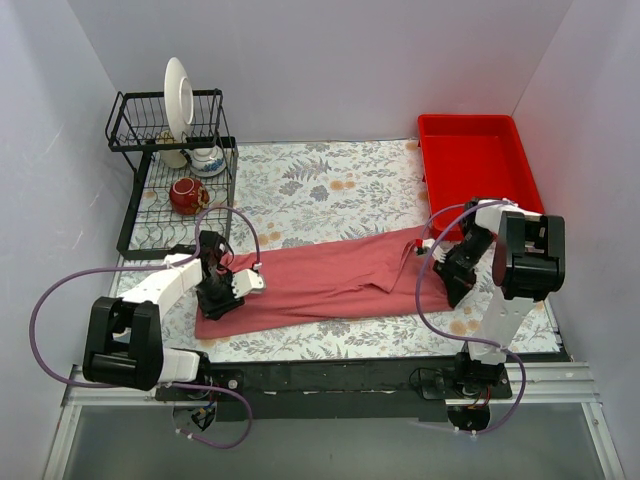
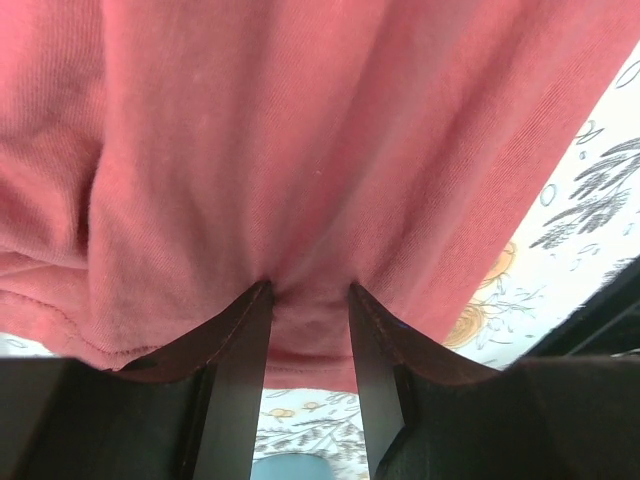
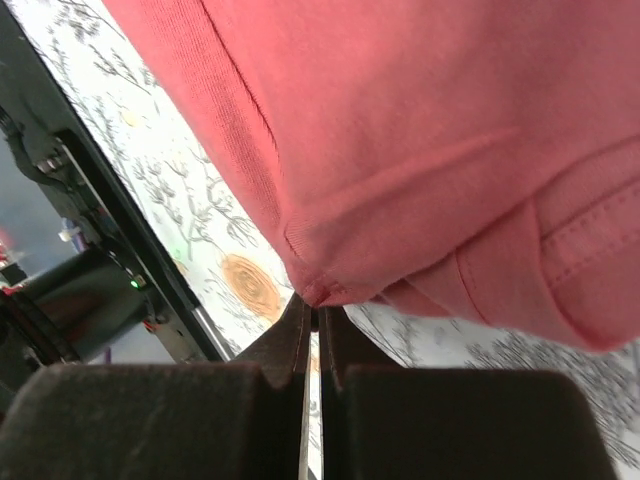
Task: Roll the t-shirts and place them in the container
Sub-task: Fold the T-shirt at the center of the board.
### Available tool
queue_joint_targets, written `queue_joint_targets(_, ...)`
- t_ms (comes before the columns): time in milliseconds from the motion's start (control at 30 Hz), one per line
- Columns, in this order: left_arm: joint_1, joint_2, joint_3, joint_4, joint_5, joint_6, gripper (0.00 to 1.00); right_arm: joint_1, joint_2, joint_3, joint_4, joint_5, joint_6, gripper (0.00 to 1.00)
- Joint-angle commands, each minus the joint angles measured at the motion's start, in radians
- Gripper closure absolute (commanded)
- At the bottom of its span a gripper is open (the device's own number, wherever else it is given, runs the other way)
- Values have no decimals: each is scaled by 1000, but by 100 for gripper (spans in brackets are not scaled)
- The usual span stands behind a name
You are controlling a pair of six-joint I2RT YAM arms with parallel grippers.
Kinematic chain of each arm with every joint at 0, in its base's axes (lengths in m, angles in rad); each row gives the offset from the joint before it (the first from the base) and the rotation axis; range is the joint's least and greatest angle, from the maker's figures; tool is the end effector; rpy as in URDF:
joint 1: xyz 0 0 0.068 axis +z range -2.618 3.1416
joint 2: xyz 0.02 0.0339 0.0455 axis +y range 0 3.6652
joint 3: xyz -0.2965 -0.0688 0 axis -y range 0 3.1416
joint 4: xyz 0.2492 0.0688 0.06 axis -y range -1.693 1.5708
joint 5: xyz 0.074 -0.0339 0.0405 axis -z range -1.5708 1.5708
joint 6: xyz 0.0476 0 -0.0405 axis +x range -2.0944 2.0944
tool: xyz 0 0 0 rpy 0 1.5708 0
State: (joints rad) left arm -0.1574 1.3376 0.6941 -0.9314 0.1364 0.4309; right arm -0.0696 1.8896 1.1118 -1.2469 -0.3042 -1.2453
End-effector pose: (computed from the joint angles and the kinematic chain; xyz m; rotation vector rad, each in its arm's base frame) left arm 0.1830 -0.0356 0.1793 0.9041 2.9860 -0.2120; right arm 0.2805 -0.0053 0.1556 1.5075 -2.4452 -0.7534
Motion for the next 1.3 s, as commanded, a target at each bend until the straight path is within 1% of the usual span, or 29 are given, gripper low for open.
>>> queue_joint_targets(0, 15, -9, -34, 112, -67, 94, 64, -19, 8, 46, -59, 118, -66, 99)
queue_joint_targets(133, 39, 0, -25, 140, -67, 118, 64, -19, 9, 19, -59, 177, -94, 99)
queue_joint_targets(300, 48, -2, -21, 132, -37, 134, 63, -19, 32, 40, -57, 156, -65, 99)
queue_joint_targets(367, 50, -8, -2, 90, -20, 141, 63, -19, 42, 83, -59, 146, -28, 99)
queue_joint_targets(400, 50, -9, 42, 68, 0, 149, 63, -19, 36, 98, -59, 149, -19, 94)
queue_joint_targets(433, 50, -11, 77, 40, 12, 154, 63, -21, 25, 117, -59, 157, -16, 88)
queue_joint_targets(467, 50, -9, 135, -18, 47, 151, 62, -21, -9, 124, -57, 165, -20, 83)
queue_joint_targets(500, 48, -5, 245, -36, 111, 114, 59, -24, -30, 131, -59, 177, -38, 75)
queue_joint_targets(567, 36, 43, 371, -78, 173, 68, 54, -36, -76, 169, -57, 177, -45, 68)
queue_joint_targets(600, 9, 72, 427, -87, 198, 40, 50, -39, -86, 186, -59, 171, -36, 64)
queue_joint_targets(633, -11, 98, 540, -95, 239, -34, 49, -42, -92, 206, -59, 166, -29, 61)
queue_joint_targets(667, -37, 160, 586, -98, 256, -70, 47, -44, -99, 235, -57, 163, -20, 59)
queue_joint_targets(700, -89, 188, 637, -101, 276, -101, 47, -44, -101, 246, -57, 157, -13, 55)
queue_joint_targets(733, -117, 214, 707, -96, 305, -159, 46, -44, -99, 252, -59, 155, 4, 53)
queue_joint_targets(767, -149, 245, 734, -81, 318, -185, 45, -44, -98, 261, -57, 157, 13, 53)
queue_joint_targets(800, -212, 285, 749, -57, 327, -217, 44, -45, -98, 267, -59, 149, 23, 52)
queue_joint_targets(867, -278, 328, 768, 29, 344, -291, 44, -62, -99, 289, -56, 114, 61, 52)
queue_joint_targets(900, -354, 371, 771, 63, 345, -314, 44, -71, -103, 325, -57, 49, 82, 52)
queue_joint_targets(933, -391, 389, 778, 133, 341, -340, 46, -94, -104, 354, -54, 13, 136, 52)
queue_joint_targets(967, -425, 408, 794, 163, 341, -397, 47, -107, -104, 385, -49, -18, 176, 52)
queue_joint_targets(1000, -488, 429, 804, 190, 351, -415, 47, -117, -103, 449, -40, -70, 216, 52)
queue_joint_targets(1033, -516, 455, 809, 260, 354, -425, 48, -143, -101, 482, -23, -94, 251, 52)
queue_joint_targets(1067, -571, 469, 811, 296, 338, -485, 50, -154, -98, 509, -11, -114, 327, 52)
queue_joint_targets(1133, -620, 507, 812, 401, 316, -514, 53, -180, -103, 562, 27, -144, 394, 52)
queue_joint_targets(1167, -663, 520, 821, 426, 293, -515, 57, -188, -107, 569, 35, -156, 430, 52)
queue_joint_targets(1267, -717, 580, 841, 494, 293, -528, 62, -199, -122, 556, 53, -170, 467, 52)
